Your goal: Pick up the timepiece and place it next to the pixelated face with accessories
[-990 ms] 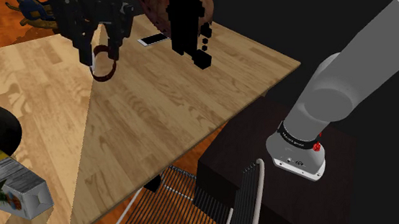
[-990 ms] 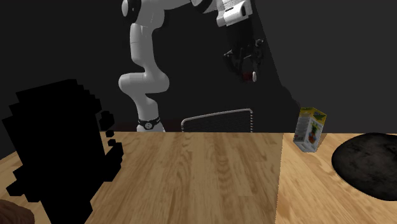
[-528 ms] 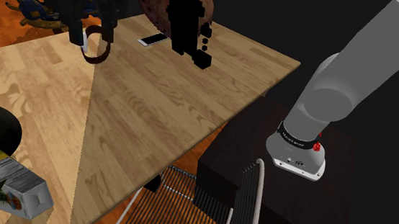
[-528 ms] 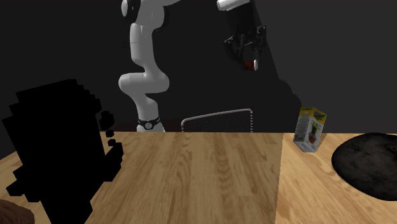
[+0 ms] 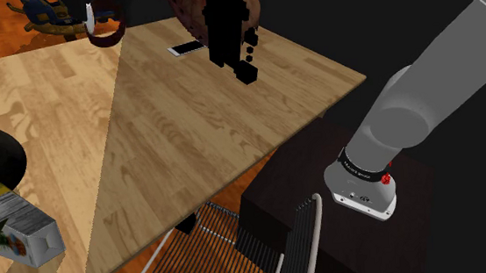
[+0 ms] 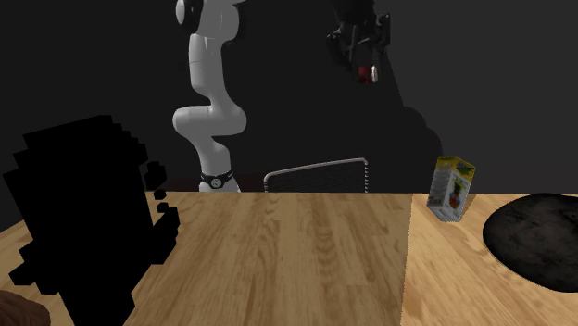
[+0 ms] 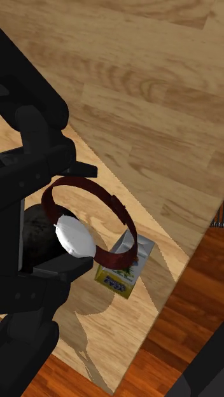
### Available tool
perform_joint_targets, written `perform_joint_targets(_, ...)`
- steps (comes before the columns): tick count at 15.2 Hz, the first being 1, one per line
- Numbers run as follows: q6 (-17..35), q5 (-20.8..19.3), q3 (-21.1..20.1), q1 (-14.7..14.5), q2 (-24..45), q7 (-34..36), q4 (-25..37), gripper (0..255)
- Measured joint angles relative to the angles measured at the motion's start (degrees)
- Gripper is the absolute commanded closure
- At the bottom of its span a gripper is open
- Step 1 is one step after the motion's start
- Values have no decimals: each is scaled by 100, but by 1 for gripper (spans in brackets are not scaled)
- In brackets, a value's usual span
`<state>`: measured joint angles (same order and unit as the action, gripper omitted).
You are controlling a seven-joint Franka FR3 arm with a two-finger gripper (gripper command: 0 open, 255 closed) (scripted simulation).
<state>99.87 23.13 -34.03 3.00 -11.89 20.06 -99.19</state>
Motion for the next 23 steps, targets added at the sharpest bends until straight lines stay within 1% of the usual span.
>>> perform_joint_targets(8,-569,-180,-41,21,269,270,852,255)
perform_joint_targets(11,-735,-10,221,118,-10,-49,658,255)
perform_joint_targets(14,-919,201,627,232,-444,-544,256,255)
perform_joint_targets(16,-1072,269,870,293,-648,-822,106,255)
perform_joint_targets(18,-1149,306,1132,364,-839,-1160,-141,255)
perform_joint_targets(23,-1519,269,1752,538,-1156,-1869,-398,255)
